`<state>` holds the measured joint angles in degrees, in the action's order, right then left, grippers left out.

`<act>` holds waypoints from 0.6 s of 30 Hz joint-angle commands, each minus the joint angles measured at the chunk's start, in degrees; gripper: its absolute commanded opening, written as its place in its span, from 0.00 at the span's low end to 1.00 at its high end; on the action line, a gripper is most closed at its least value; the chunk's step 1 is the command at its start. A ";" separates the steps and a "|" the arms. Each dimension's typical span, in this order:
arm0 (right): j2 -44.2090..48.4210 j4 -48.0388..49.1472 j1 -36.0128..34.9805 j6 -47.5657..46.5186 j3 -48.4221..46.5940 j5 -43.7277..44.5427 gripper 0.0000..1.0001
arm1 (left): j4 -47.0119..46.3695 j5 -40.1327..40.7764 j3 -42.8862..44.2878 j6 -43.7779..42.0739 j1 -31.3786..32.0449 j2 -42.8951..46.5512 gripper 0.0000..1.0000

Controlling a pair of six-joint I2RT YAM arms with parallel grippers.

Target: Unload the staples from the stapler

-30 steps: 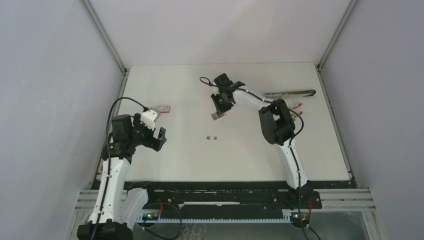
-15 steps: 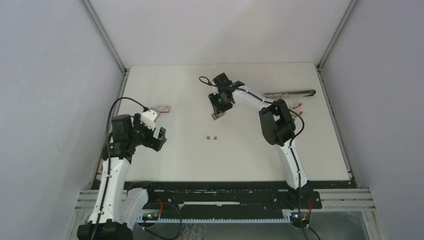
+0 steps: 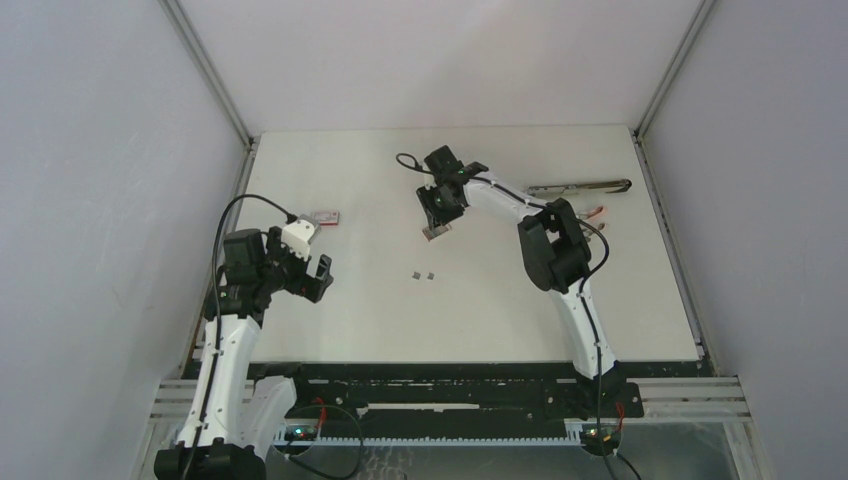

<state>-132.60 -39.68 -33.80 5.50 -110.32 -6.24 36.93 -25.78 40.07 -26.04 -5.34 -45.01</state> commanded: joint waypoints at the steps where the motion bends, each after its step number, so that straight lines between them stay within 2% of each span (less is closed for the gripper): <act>1: 4.71 0.83 -0.43 -0.76 -1.43 -0.53 0.39 | -1.63 -1.11 -0.96 0.11 -0.53 0.13 1.00; 7: 8.65 1.36 -2.77 -3.73 0.73 -0.20 0.43 | -1.63 -1.11 -0.96 0.11 -0.50 0.01 1.00; 12: 14.00 4.48 -5.19 -10.46 7.88 -1.84 0.43 | -1.69 -1.03 -0.96 0.11 -0.52 0.38 1.00; 18: 17.49 4.21 -5.55 -16.82 14.78 -9.91 0.41 | -1.59 -1.11 -0.96 0.11 -0.49 0.55 1.00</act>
<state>-118.43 -36.56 -39.33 -5.34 -98.52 -10.20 36.93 -25.78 40.07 -26.06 -5.34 -44.99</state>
